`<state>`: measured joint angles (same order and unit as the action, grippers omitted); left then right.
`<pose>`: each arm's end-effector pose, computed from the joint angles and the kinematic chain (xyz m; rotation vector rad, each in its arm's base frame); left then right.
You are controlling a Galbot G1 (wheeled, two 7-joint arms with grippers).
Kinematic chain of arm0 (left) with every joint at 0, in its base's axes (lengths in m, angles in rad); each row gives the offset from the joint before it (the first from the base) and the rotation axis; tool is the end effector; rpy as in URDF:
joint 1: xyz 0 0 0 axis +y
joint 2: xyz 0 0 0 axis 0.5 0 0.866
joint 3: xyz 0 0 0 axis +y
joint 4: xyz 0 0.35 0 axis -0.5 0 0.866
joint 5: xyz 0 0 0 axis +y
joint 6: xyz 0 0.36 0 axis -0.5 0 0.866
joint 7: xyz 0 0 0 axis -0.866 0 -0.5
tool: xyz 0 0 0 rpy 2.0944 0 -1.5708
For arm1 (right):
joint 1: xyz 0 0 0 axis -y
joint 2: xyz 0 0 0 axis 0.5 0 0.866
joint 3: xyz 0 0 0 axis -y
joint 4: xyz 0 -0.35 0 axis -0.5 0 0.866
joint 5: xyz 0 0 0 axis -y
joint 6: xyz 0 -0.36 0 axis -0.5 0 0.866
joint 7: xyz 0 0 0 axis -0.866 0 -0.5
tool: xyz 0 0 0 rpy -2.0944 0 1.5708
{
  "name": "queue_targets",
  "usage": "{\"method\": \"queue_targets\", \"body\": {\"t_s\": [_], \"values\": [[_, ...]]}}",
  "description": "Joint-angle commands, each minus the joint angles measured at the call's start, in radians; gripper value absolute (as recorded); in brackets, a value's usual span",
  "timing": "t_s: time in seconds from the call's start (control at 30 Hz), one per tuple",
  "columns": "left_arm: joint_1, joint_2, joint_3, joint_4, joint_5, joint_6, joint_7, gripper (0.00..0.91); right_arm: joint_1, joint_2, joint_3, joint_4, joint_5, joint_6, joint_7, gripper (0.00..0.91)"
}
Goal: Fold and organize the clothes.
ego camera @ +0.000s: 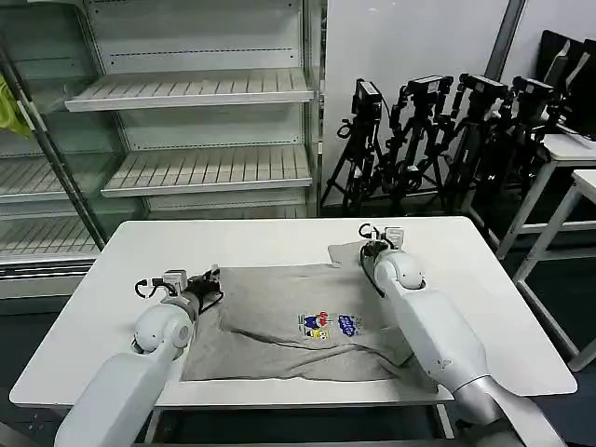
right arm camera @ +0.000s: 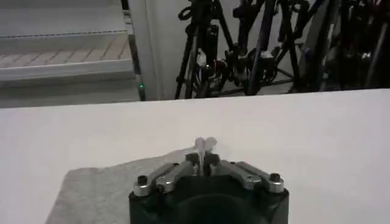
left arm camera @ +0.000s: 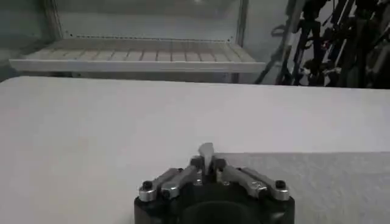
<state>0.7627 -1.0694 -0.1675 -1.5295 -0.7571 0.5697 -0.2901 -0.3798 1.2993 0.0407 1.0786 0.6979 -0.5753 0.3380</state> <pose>0.4303 0.0654 -0.2703 -0.0835 -2.6062 0.0504 0.5553 0.0024 -0.2507 -0.0037 -2.5730 -0.0361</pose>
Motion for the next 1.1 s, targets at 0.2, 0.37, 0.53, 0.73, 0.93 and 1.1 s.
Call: {"method": "queue_targets", "body": {"t_s": [0.2, 0.37, 0.53, 0.73, 0.93, 1.1], "values": [[0.008, 0.007, -0.016, -0.047, -0.001, -0.026, 0.0, 0.05, -0.012, -0.007, 0.023, 0.085, -0.04, 0.089, -0.012, 0.0], [0.028, 0.022, -0.043, -0.122, 0.002, -0.022, -0.003, 0.05, -0.045, -0.043, 0.03, 0.223, -0.044, 0.108, -0.02, 0.0], [0.066, 0.042, -0.08, -0.213, 0.01, -0.02, -0.002, 0.05, -0.102, -0.082, 0.069, 0.359, -0.054, 0.11, -0.011, 0.0], [0.114, 0.066, -0.122, -0.301, 0.015, -0.016, -0.001, 0.05, -0.196, -0.134, 0.105, 0.527, -0.065, 0.101, -0.01, 0.0], [0.205, 0.097, -0.164, -0.381, 0.027, -0.009, 0.014, 0.05, -0.343, -0.203, 0.155, 0.662, -0.089, 0.093, -0.038, 0.0], [0.312, 0.108, -0.189, -0.472, 0.087, -0.017, 0.04, 0.05, -0.466, -0.221, 0.198, 0.785, -0.135, 0.103, -0.049, 0.0]]}}
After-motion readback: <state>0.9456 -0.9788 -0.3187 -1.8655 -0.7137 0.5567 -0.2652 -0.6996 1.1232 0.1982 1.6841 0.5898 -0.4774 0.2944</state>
